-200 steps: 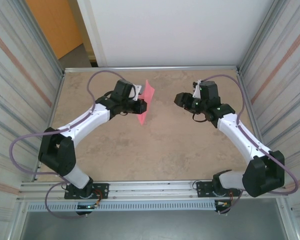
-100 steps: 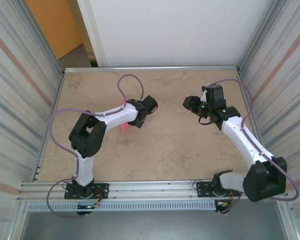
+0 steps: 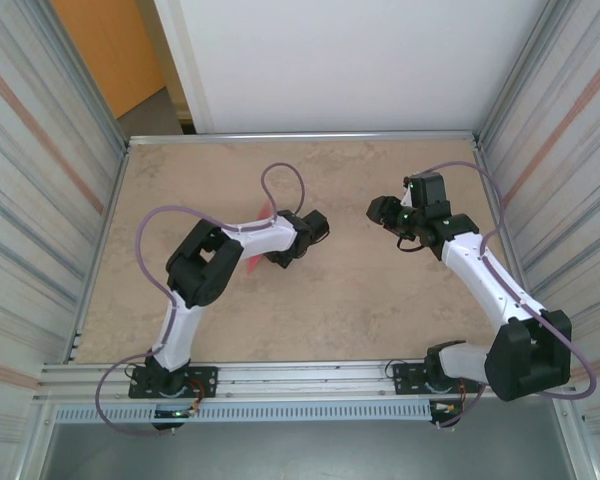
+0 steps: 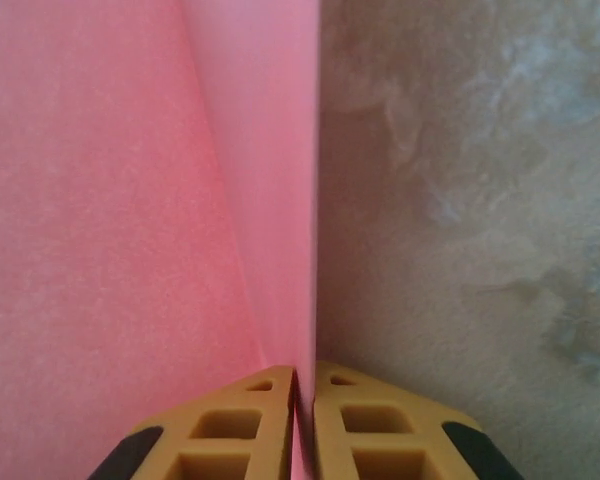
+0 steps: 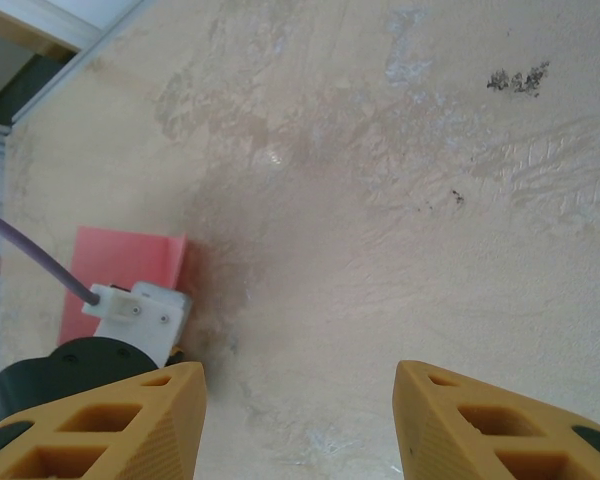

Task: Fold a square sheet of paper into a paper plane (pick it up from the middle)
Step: Turn over the paper at the center of the table, then move the paper to the center of the table.

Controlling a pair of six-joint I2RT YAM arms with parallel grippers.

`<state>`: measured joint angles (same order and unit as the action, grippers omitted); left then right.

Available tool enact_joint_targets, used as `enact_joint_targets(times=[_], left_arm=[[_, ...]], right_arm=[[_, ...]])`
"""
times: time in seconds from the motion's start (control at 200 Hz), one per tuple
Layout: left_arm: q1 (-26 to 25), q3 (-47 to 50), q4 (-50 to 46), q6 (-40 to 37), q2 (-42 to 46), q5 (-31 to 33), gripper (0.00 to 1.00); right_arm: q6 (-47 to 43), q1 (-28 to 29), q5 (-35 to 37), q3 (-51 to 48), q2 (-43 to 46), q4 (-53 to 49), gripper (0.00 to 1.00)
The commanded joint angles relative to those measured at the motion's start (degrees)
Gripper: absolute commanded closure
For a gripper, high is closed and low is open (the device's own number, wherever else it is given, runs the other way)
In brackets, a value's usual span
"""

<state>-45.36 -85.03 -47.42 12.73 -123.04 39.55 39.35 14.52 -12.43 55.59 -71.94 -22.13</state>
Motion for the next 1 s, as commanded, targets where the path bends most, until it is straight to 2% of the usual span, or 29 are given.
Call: enact_joint_targets(times=[0.0,0.165,0.306,0.486,0.606,0.697,0.772,0.897,0.997], left_arm=[[-0.1,-1.8,-2.8,3.0,-1.1,1.0,0.84],[-1.0,-2.6,-3.1,4.2,0.6,-1.9,0.78],[-1.2,-2.6,-3.0,7.5,4.8,-9.9,0.72],[-2.6,-1.6,-2.6,10.2,9.2,-18.4,0.58],[-2.9,1.3,-0.3,12.1,13.3,-28.0,0.55],[-2.8,5.5,5.1,13.5,17.3,-36.8,0.51],[-2.8,8.9,9.3,14.0,20.8,-40.8,0.49],[0.0,10.8,9.2,14.2,24.5,-40.2,0.42],[5.7,13.4,11.0,13.9,26.0,-42.9,0.4]], right_arm=[[-0.3,-0.4,-0.8,-0.2,-0.6,-0.2,0.48],[0.0,-0.4,-1.2,-0.2,-0.9,0.1,0.48],[0.5,-0.4,-1.1,-0.3,-1.2,0.4,0.47],[2.1,-0.4,0.0,-1.0,-1.0,1.0,0.38],[3.0,-0.4,1.6,-2.0,-0.2,1.4,0.35],[3.7,-0.4,1.7,-2.3,-0.3,1.9,0.35],[4.2,-0.3,1.0,-2.3,-1.0,2.1,0.34],[3.5,0.0,-3.5,-2.2,-2.1,4.4,0.33],[3.0,0.6,-4.5,-2.1,-2.4,5.2,0.31]])
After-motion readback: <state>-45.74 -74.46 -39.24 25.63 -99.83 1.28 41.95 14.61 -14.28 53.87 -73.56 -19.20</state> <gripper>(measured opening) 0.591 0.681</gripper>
